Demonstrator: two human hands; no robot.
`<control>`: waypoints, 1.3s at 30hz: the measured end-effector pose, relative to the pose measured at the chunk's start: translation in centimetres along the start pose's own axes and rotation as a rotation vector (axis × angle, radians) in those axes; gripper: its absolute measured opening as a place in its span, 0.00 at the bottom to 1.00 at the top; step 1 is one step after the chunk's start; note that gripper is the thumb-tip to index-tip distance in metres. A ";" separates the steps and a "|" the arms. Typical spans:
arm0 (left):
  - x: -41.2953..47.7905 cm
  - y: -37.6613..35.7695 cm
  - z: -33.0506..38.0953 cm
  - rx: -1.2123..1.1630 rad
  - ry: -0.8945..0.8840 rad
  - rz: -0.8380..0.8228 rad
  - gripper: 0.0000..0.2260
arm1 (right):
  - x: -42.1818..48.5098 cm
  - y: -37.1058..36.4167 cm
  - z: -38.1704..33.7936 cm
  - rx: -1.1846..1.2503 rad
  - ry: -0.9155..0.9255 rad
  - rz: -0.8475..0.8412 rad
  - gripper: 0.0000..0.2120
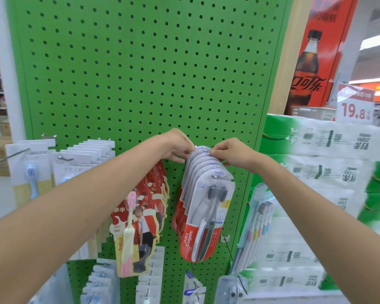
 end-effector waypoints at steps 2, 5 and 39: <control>0.6 0.3 0.3 0.069 -0.053 0.041 0.03 | -0.1 0.0 0.1 -0.010 0.004 -0.002 0.11; 1.3 -0.5 0.5 0.172 -0.080 -0.019 0.05 | -0.1 0.0 0.1 -0.022 0.013 -0.004 0.12; -3.9 3.8 -0.1 0.284 -0.069 0.409 0.05 | -1.9 -1.2 -4.6 -0.211 0.024 0.068 0.17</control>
Point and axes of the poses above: each hand's wrist, its own x-axis towards the middle knuckle, its own y-axis out of the back of the hand, z = x × y, the point moved 7 cm from there along x, towards the middle knuckle, and after that the axes turned 11 degrees about -z, right-handed, at the moved point
